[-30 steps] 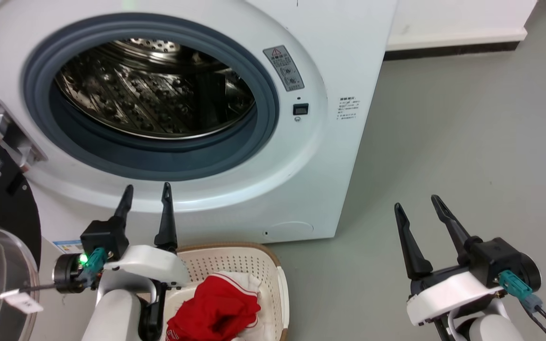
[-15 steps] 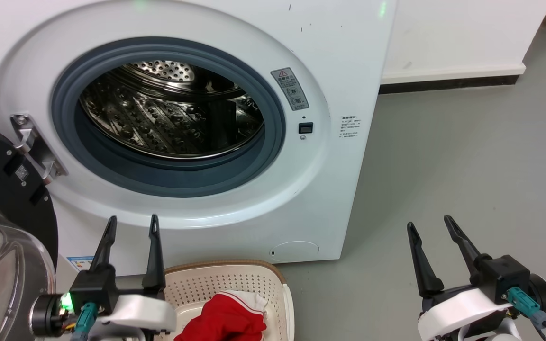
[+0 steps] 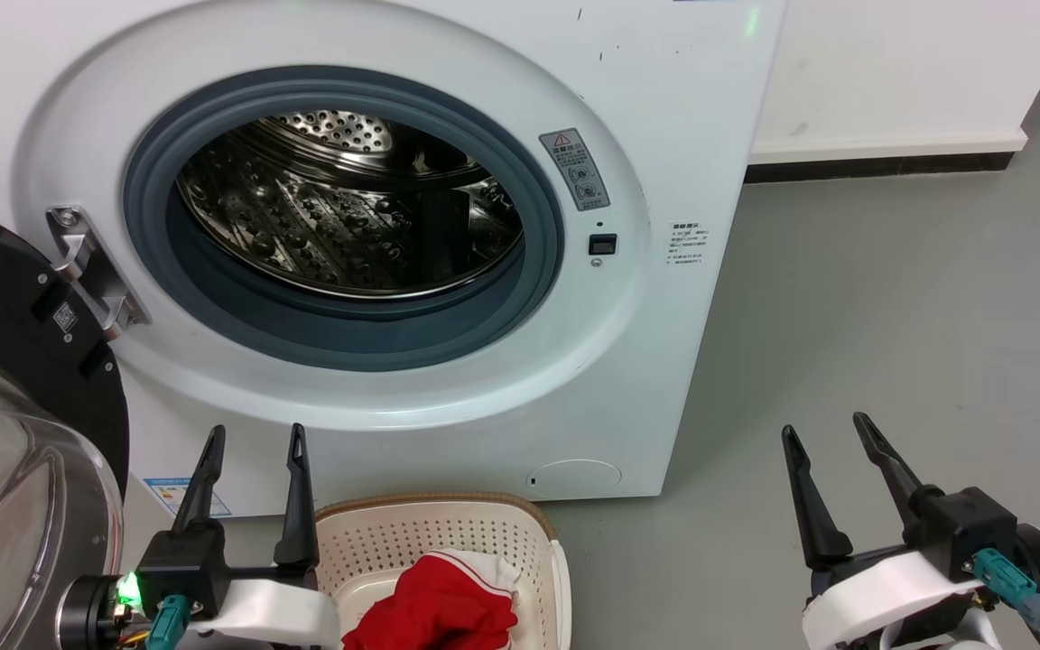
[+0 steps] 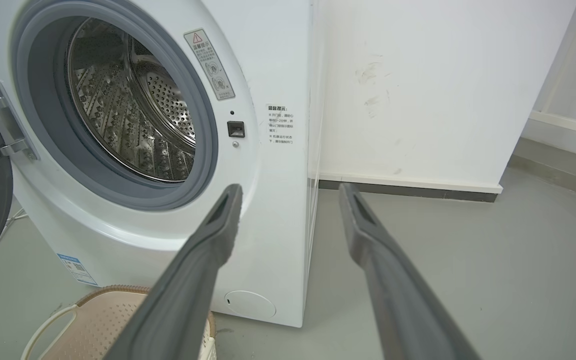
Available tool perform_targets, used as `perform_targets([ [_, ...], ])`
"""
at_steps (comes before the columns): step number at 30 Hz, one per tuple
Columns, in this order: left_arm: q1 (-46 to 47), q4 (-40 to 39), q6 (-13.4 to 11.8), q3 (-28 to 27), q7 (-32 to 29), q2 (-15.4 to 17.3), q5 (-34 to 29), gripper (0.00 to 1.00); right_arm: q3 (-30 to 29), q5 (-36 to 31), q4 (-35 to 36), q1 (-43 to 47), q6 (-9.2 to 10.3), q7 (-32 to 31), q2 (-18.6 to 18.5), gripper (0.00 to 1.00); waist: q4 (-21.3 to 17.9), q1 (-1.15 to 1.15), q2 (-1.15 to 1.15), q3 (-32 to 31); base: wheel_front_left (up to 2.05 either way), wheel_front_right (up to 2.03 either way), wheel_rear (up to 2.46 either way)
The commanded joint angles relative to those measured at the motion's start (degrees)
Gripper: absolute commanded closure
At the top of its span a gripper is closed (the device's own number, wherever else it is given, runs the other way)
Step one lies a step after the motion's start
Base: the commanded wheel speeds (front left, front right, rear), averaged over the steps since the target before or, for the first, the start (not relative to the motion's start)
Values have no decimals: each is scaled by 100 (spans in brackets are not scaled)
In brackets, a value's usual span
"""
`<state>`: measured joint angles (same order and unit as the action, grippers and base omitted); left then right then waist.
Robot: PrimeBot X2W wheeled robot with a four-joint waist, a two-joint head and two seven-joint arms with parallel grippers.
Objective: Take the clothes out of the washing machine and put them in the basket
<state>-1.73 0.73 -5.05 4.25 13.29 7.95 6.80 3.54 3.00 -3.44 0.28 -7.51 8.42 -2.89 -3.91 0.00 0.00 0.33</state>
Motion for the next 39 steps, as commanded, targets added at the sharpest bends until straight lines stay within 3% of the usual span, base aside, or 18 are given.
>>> perform_targets([
  [1, -32, -38, -17, 11, -5, 15, 4, 0, -9, -31, 43, 77, 4, -15, 4, 0, 8, 0, 0, 10, 0, 0, 0],
  [17, -16, -155, -63, 65, 46, 43, 75, 0, 36, 20, 105, 103, 4, -47, 4, 0, 55, 0, 0, 37, 0, 0, 0],
  [18, -9, -134, -52, 70, 25, 33, 57, 100, 32, 6, 79, 38, 0, -41, 0, 100, 56, 1, 0, 37, 0, 0, 0],
  [22, -59, -26, -43, 93, 13, 8, 102, 100, 49, 53, -22, 83, 0, -36, 1, 100, 59, 1, 0, 37, 0, 0, 0],
  [39, 145, 277, 243, -82, -363, -37, 2078, 100, -32, 2190, -239, -99, 1, -236, -126, 100, 104, 1, 0, 29, 0, 0, 0],
])
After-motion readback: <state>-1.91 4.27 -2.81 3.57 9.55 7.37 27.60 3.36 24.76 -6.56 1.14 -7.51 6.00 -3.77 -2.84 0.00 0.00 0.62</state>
